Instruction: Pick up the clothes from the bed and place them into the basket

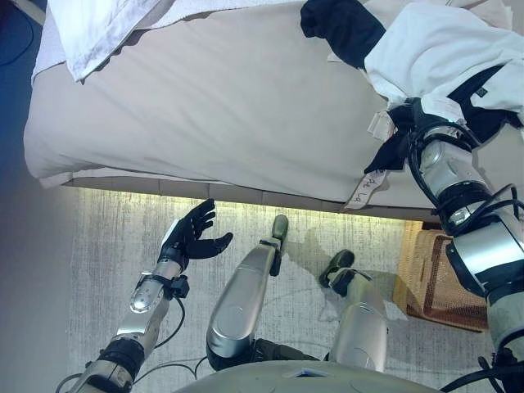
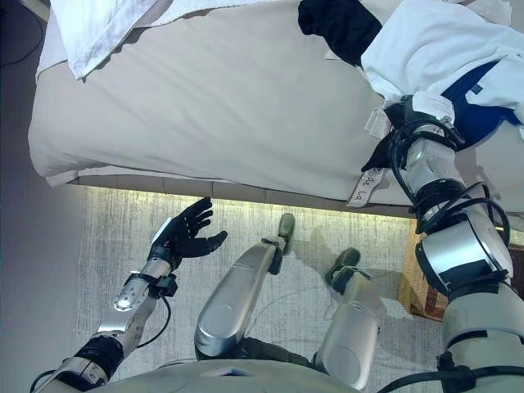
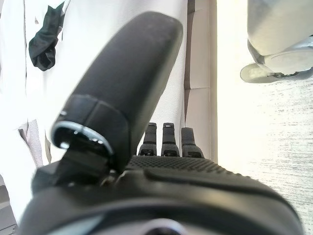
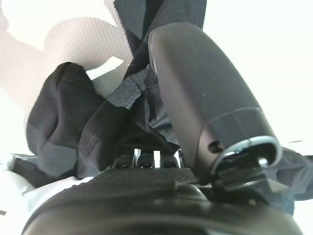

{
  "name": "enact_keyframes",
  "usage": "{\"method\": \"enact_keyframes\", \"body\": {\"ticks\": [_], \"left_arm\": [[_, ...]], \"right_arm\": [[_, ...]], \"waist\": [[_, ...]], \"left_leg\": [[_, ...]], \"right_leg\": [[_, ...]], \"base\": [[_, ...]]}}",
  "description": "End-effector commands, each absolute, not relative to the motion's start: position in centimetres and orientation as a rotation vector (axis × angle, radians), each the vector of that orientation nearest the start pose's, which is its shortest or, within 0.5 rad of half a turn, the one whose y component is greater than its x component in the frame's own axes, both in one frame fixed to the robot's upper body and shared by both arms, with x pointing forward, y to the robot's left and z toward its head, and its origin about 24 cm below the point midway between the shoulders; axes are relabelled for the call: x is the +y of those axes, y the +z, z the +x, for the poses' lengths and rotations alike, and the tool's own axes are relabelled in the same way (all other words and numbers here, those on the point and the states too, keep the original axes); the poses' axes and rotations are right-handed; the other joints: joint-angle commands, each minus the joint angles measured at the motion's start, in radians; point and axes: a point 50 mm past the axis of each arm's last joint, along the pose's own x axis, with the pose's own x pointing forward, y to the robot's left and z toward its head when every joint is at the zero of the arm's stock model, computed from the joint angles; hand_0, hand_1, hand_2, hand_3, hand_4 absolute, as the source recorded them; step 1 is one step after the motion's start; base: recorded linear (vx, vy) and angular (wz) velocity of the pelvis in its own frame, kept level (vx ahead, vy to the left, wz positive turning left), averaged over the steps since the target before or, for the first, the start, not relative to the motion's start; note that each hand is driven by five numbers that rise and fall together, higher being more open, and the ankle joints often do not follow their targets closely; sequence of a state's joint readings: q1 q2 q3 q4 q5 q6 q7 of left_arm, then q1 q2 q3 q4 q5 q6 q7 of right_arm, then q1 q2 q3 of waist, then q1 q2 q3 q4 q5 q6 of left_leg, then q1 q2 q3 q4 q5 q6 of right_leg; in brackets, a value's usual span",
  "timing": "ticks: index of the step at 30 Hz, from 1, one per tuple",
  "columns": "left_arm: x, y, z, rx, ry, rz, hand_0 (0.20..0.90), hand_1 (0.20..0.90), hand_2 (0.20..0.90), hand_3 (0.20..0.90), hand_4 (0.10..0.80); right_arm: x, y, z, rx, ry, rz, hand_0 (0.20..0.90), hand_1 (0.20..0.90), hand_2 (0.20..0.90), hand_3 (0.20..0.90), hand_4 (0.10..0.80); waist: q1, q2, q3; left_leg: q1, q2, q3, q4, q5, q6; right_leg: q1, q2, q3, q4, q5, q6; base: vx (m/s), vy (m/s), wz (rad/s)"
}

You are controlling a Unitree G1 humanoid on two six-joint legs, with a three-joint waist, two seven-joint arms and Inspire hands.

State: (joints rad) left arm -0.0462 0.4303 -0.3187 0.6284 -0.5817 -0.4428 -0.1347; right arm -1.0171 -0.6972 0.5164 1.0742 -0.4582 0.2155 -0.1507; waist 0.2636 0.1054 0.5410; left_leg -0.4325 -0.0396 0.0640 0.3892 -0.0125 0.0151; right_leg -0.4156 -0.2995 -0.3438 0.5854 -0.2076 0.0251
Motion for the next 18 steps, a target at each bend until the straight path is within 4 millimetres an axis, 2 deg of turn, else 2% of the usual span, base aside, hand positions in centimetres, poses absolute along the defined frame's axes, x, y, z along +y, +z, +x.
{"method": "enact_keyframes", "body": {"ticks": [1,6,7,8,13,18], "left_arm": [[22.5,-2.7,21.6,0.085,-0.072,-0.084,0.900,0.900,0.900,0.900,0.800],[22.7,-2.8,21.4,0.086,-0.051,-0.091,0.900,0.900,0.900,0.900,0.800],[22.8,-2.7,21.5,0.080,-0.042,-0.092,0.900,0.900,0.900,0.900,0.800],[22.8,-2.7,21.5,0.080,-0.042,-0.092,0.900,0.900,0.900,0.900,0.800],[23.4,-3.2,20.8,0.086,0.017,-0.104,0.900,0.900,0.900,0.900,0.800],[23.7,-3.2,20.8,0.079,0.035,-0.107,0.900,0.900,0.900,0.900,0.800]], "right_arm": [[-35.4,21.0,36.3,0.206,-0.587,-1.531,0.900,0.900,0.900,0.900,0.800],[-35.0,18.6,35.7,0.130,-0.547,-1.496,0.900,0.900,0.900,0.900,0.800],[-34.5,18.1,35.6,0.068,-0.536,-1.470,0.900,0.900,0.900,0.900,0.800],[-34.5,18.1,35.6,0.069,-0.536,-1.470,0.900,0.900,0.900,0.900,0.800],[-31.1,16.2,34.2,-0.259,-0.476,-1.335,0.900,0.900,0.900,0.900,0.800],[-30.0,14.2,32.7,-0.324,-0.432,-1.301,0.900,0.900,0.900,0.900,0.800]], "waist": [[-0.025,0.015,-0.021],[-0.051,0.009,-0.021],[-0.059,0.009,-0.021],[-0.059,0.009,-0.021],[-0.102,-0.010,-0.021],[-0.129,-0.020,-0.021]], "left_leg": [[0.023,0.043,-0.008,0.010,-0.076,-0.018],[0.044,0.050,0.000,0.002,-0.077,-0.017],[0.042,0.057,0.008,-0.018,-0.047,-0.010],[0.043,0.057,0.007,-0.019,-0.047,-0.010],[0.090,0.070,0.023,-0.043,-0.050,-0.014],[0.081,0.074,0.033,-0.040,-0.052,-0.011]], "right_leg": [[0.025,0.019,-0.009,0.026,0.006,-0.007],[0.036,0.023,0.004,0.016,0.012,-0.004],[0.036,0.031,-0.004,-0.014,0.045,-0.013],[0.037,0.031,-0.004,-0.015,0.046,-0.014],[0.074,0.044,0.012,-0.048,0.052,-0.003],[0.062,0.048,0.025,-0.055,0.059,0.005]], "base": [[0.007,0.002,-0.03],[-0.003,0.007,-0.02],[-0.052,0.026,-0.05],[-0.048,0.031,-0.06],[0.047,0.018,-0.12],[0.007,0.004,-0.08]]}}
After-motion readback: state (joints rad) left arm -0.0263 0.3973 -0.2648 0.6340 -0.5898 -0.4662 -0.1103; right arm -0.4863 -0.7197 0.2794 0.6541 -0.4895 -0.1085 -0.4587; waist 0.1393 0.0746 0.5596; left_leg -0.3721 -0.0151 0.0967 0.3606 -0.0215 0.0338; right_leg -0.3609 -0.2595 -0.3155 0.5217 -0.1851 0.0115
